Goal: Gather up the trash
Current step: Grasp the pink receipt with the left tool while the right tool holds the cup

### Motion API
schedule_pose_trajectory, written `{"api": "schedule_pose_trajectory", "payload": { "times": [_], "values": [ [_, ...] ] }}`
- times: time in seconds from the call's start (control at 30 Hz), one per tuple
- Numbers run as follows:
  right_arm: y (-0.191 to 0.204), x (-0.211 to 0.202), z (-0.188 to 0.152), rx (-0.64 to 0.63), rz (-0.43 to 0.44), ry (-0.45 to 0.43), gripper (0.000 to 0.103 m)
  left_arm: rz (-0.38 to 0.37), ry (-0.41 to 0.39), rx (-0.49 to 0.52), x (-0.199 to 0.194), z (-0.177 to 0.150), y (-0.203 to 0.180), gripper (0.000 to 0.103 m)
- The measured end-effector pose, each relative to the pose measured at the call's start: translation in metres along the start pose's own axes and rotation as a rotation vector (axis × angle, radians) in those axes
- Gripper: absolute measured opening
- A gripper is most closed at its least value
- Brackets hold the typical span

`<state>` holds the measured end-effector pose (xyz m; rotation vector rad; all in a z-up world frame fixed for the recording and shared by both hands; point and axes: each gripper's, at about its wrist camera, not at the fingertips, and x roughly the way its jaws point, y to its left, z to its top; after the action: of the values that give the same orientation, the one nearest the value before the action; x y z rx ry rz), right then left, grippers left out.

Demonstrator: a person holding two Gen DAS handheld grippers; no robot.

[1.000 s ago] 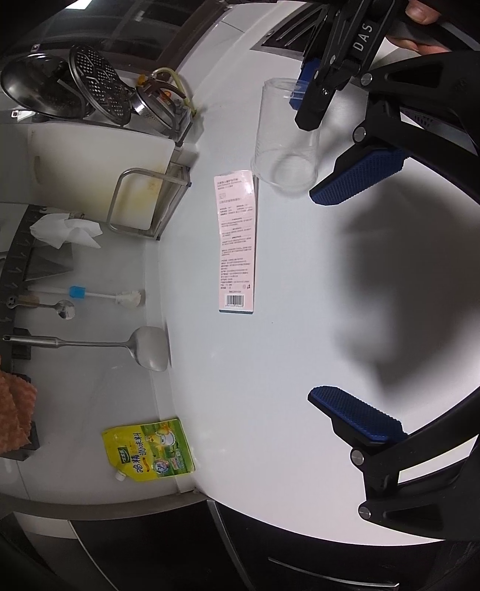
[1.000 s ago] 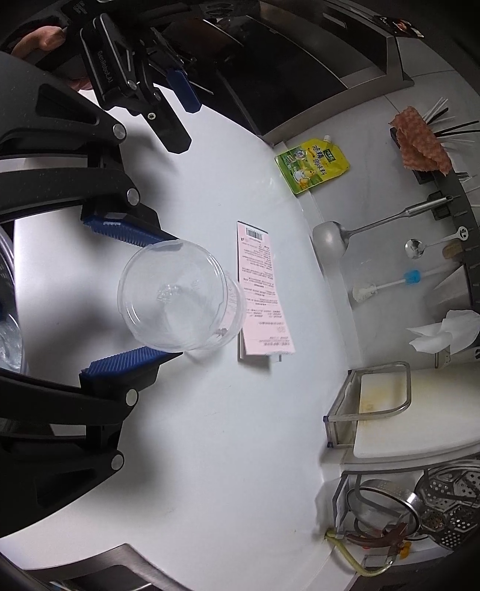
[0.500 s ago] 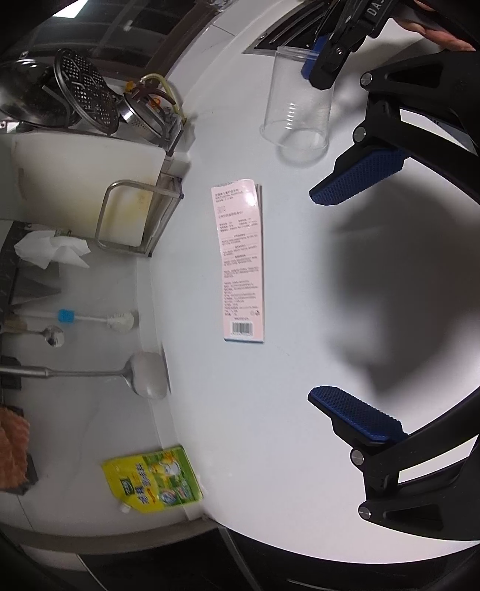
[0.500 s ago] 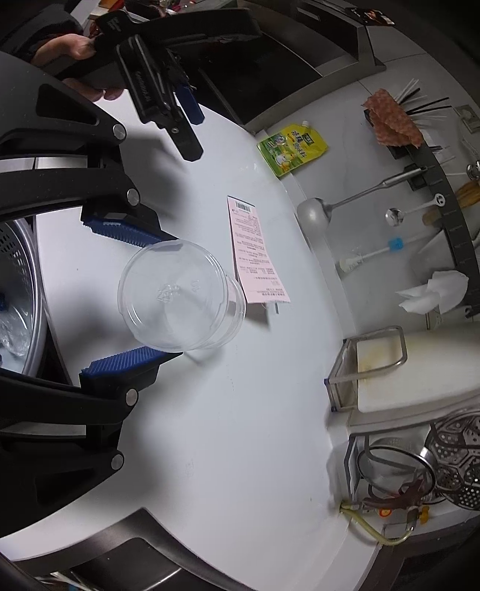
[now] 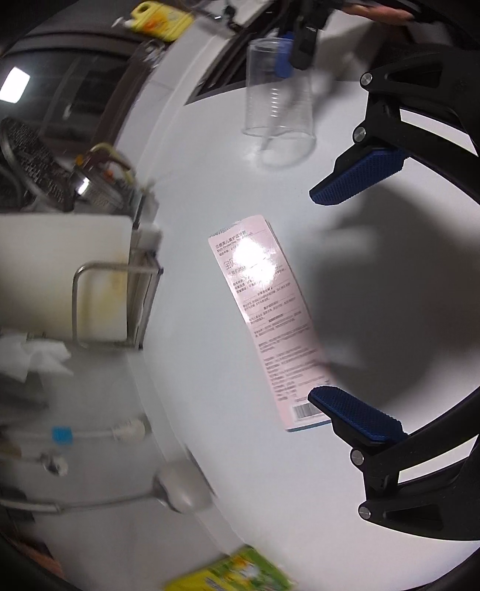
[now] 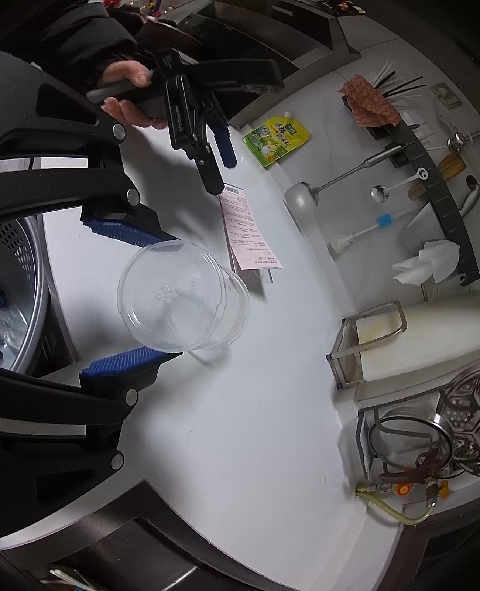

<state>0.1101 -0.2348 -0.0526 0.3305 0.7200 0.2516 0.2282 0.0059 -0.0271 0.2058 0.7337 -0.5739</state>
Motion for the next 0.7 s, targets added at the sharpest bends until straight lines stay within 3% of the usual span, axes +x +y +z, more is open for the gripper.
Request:
{"api": "schedule_pose_trajectory", "payload": {
  "times": [0.3, 0.43, 0.7],
  "values": [
    [-0.001, 0.002, 0.003, 0.034, 0.047, -0.003, 0.05, -0.176, 0.049, 0.18, 0.029, 0.015, 0.016, 0.097],
    [-0.004, 0.0, 0.002, 0.055, 0.073, 0.002, 0.05, -0.189, 0.056, 0.249, 0.038, 0.021, 0.016, 0.097],
    [-0.009, -0.004, 0.004, 0.074, 0.083, 0.003, 0.05, -0.264, 0.127, 0.274, 0.064, 0.03, 0.026, 0.097]
  ]
}}
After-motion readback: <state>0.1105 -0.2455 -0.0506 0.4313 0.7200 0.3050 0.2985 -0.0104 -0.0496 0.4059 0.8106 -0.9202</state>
